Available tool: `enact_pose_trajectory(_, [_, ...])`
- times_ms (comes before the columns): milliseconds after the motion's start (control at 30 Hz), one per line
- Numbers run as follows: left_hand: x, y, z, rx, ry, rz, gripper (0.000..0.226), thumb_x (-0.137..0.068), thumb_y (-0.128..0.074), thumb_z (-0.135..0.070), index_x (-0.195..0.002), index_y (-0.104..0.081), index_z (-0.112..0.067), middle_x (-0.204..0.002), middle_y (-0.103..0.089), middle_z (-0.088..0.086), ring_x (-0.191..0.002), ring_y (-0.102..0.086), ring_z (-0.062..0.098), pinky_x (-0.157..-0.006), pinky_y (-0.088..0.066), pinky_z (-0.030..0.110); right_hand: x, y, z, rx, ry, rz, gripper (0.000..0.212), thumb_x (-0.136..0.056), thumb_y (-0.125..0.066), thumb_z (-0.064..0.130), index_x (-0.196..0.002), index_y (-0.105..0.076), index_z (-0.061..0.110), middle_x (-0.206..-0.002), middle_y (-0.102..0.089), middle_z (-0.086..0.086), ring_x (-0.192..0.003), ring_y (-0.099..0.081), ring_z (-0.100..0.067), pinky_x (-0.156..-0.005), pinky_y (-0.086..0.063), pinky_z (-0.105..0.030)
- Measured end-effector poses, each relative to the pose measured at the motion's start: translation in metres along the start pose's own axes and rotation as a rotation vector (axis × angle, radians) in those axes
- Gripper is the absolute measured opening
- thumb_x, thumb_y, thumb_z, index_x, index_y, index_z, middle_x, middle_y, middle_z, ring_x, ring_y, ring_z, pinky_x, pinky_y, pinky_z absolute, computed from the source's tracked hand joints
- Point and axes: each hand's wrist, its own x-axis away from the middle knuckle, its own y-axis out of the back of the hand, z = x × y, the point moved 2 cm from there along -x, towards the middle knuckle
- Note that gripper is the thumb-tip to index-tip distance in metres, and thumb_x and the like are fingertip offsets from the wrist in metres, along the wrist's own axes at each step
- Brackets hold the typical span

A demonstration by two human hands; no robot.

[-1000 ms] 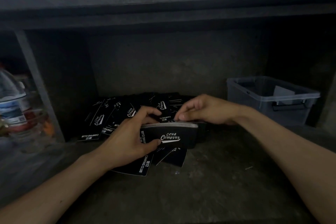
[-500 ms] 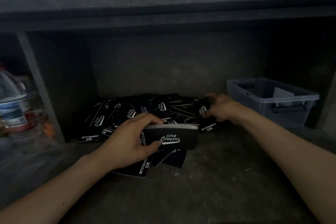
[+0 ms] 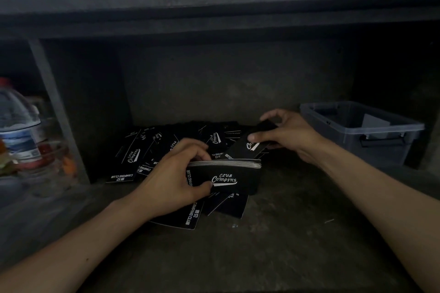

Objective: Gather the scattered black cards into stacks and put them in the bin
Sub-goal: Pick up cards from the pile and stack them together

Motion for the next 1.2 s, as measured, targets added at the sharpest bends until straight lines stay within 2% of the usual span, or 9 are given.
enact_pose_trajectory(133, [-0.001, 0.001, 0.001, 0.017, 0.026, -0.030, 0.048, -0.068, -0.087, -0.028, -0.103, -0.054, -0.037, -0.131, -0.051, -0.021, -0.122, -0.052, -0.007, -0.099, -0.039, 0.008, 0.003, -0.003, 0.000, 0.147, 0.025, 0.256, 0.026, -0.069, -0.086, 0.024, -0.083, -0.064, 0.018, -0.083, -0.074, -0.004, -0.074, -0.068, -0.010, -0.057, -0.053, -0.020])
enact_pose_trajectory(300, [0.000, 0.002, 0.001, 0.042, 0.054, -0.005, 0.065, -0.068, -0.082, -0.038, -0.121, -0.045, -0.046, -0.122, -0.060, -0.025, -0.114, -0.060, -0.003, -0.096, -0.049, 0.022, 0.013, -0.011, -0.005, 0.134, -0.056, 0.741, 0.016, -0.093, -0.059, 0.009, -0.107, -0.066, 0.014, -0.106, -0.072, -0.010, -0.095, -0.069, -0.018, -0.075, -0.057, -0.024])
enact_pose_trajectory(433, [0.001, 0.001, -0.002, -0.087, -0.028, 0.088, 0.043, -0.081, -0.069, -0.042, -0.122, -0.058, -0.040, -0.100, -0.072, -0.021, -0.088, -0.070, -0.001, -0.079, -0.058, 0.032, 0.001, -0.021, 0.007, 0.054, 0.039, 0.587, 0.023, -0.099, -0.051, 0.025, -0.115, -0.066, 0.017, -0.117, -0.071, -0.002, -0.112, -0.065, -0.018, -0.087, -0.054, -0.029])
enact_pose_trajectory(500, [0.001, 0.002, -0.003, -0.137, -0.034, 0.082, 0.045, -0.082, -0.064, -0.047, -0.126, -0.060, -0.039, -0.104, -0.072, -0.023, -0.091, -0.068, -0.004, -0.081, -0.057, 0.032, -0.011, -0.034, 0.014, 0.285, 0.213, 0.420, 0.034, -0.096, -0.053, 0.005, -0.124, -0.064, 0.021, -0.127, -0.064, 0.003, -0.122, -0.057, -0.015, -0.096, -0.047, -0.022])
enact_pose_trajectory(600, [0.001, 0.005, -0.004, -0.184, -0.039, 0.080, 0.050, -0.082, -0.061, -0.050, -0.131, -0.060, -0.038, -0.112, -0.068, -0.022, -0.099, -0.065, -0.004, -0.085, -0.056, 0.031, -0.024, -0.062, 0.014, 0.702, 0.360, 0.466, 0.068, -0.083, -0.044, -0.015, -0.139, -0.052, 0.023, -0.151, -0.041, 0.001, -0.142, -0.031, -0.012, -0.112, -0.022, -0.015])
enact_pose_trajectory(800, [0.002, 0.003, -0.003, -0.196, -0.013, 0.049, 0.038, -0.078, -0.064, -0.047, -0.114, -0.062, -0.038, -0.105, -0.067, -0.024, -0.094, -0.065, -0.004, -0.082, -0.055, 0.032, -0.025, -0.043, -0.006, 1.292, 0.491, 0.327, 0.040, -0.093, -0.054, 0.032, -0.132, -0.053, 0.039, -0.132, -0.054, 0.000, -0.127, -0.045, -0.021, -0.100, -0.035, -0.036])
enact_pose_trajectory(900, [0.002, 0.002, -0.003, -0.201, -0.007, 0.038, 0.036, -0.077, -0.063, -0.049, -0.111, -0.061, -0.039, -0.102, -0.066, -0.023, -0.091, -0.065, -0.002, -0.080, -0.056, 0.033, -0.018, -0.018, -0.011, 1.226, 0.436, 0.318, 0.029, -0.087, -0.064, 0.044, -0.116, -0.065, 0.037, -0.116, -0.058, 0.001, -0.112, -0.055, -0.020, -0.095, -0.043, -0.032])
enact_pose_trajectory(1033, [0.003, 0.001, -0.003, -0.131, -0.027, 0.050, 0.035, -0.077, -0.067, -0.046, -0.111, -0.062, -0.038, -0.104, -0.058, -0.023, -0.094, -0.063, -0.001, -0.081, -0.056, 0.033, -0.010, -0.007, -0.017, 0.972, 0.270, 0.373, 0.025, -0.078, -0.079, 0.029, -0.098, -0.064, 0.033, -0.111, -0.061, 0.004, -0.104, -0.058, -0.015, -0.093, -0.048, -0.032])
enact_pose_trajectory(1200, [0.002, -0.001, -0.001, -0.083, -0.041, 0.038, 0.044, -0.075, -0.068, -0.049, -0.117, -0.064, -0.035, -0.122, -0.049, -0.026, -0.107, -0.061, 0.000, -0.090, -0.055, 0.034, -0.006, 0.014, -0.008, 0.825, 0.121, 0.330, 0.033, -0.053, -0.093, 0.034, -0.079, -0.073, 0.030, -0.084, -0.069, 0.013, -0.081, -0.061, -0.001, -0.067, -0.048, -0.015])
